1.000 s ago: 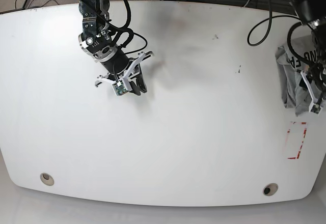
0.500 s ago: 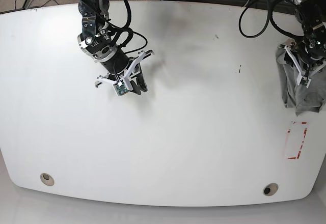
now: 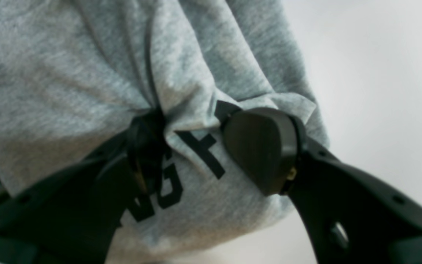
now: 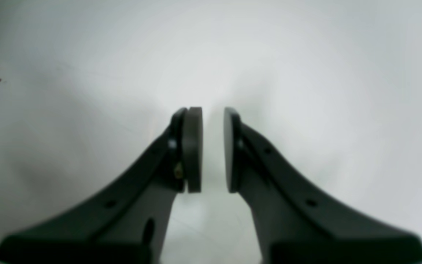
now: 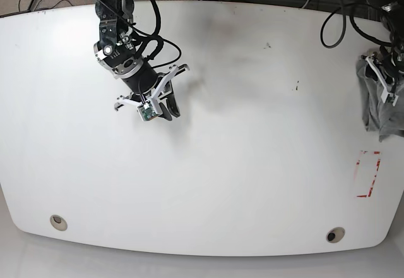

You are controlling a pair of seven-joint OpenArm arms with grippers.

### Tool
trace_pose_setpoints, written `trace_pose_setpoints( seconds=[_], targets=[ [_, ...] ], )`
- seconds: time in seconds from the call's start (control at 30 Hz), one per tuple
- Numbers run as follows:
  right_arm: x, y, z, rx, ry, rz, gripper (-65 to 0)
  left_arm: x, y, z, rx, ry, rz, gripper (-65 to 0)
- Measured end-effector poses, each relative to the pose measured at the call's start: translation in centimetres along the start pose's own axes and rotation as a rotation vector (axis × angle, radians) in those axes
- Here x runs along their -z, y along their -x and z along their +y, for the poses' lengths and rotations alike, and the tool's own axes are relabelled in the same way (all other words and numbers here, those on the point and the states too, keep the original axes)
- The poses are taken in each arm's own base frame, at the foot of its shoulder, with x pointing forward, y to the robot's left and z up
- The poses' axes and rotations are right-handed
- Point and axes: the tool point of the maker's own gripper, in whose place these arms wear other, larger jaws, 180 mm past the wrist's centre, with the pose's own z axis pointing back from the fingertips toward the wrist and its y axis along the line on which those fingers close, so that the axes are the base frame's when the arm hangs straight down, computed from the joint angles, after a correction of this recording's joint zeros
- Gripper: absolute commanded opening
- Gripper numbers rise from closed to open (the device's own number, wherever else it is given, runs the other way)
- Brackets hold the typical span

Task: Fold the T-shirt properly

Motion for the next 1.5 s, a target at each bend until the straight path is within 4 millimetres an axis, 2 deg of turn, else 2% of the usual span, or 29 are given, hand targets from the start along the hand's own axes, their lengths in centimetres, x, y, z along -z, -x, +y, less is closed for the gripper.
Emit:
trace_pose_setpoints(
  seconds=[0.13,0.27,0.43,0.6,0.73,0.9,1.0,1.2,1.4,1.5],
  targets=[
    [0.0,0.0,0.0,-0.001,-0.001,0.001,-55.3,-0.7,1.9,1.9,-0.019,-0.044,0.023,-30.4],
    [0.0,0.0,0.0,0.001,0.000,0.000,-55.3,-1.1,3.2,2.7,-0.027,-0.071,0.057,-30.4],
    [0.0,0.1,0.2,0.002,-0.004,0.001,-55.5,-1.4,2.7,3.0,-0.004,-0.084,0.062,-30.4],
    [-0.3,0.7,0.5,0.009,-0.006,0.014,-55.5,-2.7,0.2,3.4,0.033,-0.121,0.002,-30.4],
    [-0.4,0.6,0.7,0.009,-0.010,0.011,-55.5,-4.1,-2.7,4.0,0.057,-0.160,-0.064,-30.4],
    [-0.5,0.4,0.5,0.001,-0.007,0.006,-55.5,-5.6,-5.6,3.8,0.120,-0.195,-0.099,-30.4],
    [-0.5,0.4,0.5,-0.003,-0.005,0.005,-55.5,-6.3,-7.4,2.3,0.155,-0.195,-0.154,-30.4],
    [-0.4,-0.2,0.1,-0.025,-0.003,-0.003,-55.5,-7.3,-10.3,-2.8,0.139,-0.144,-0.300,-30.4],
    [-0.4,-2.5,-1.6,-0.109,0.049,-0.088,-55.2,-8.1,-13.4,-7.3,0.081,-0.081,-0.510,-30.0],
    [-0.1,-2.6,-2.2,-0.182,0.084,-0.112,-55.3,-8.4,-14.7,-9.1,0.055,-0.044,-0.602,-30.0]
  ],
)
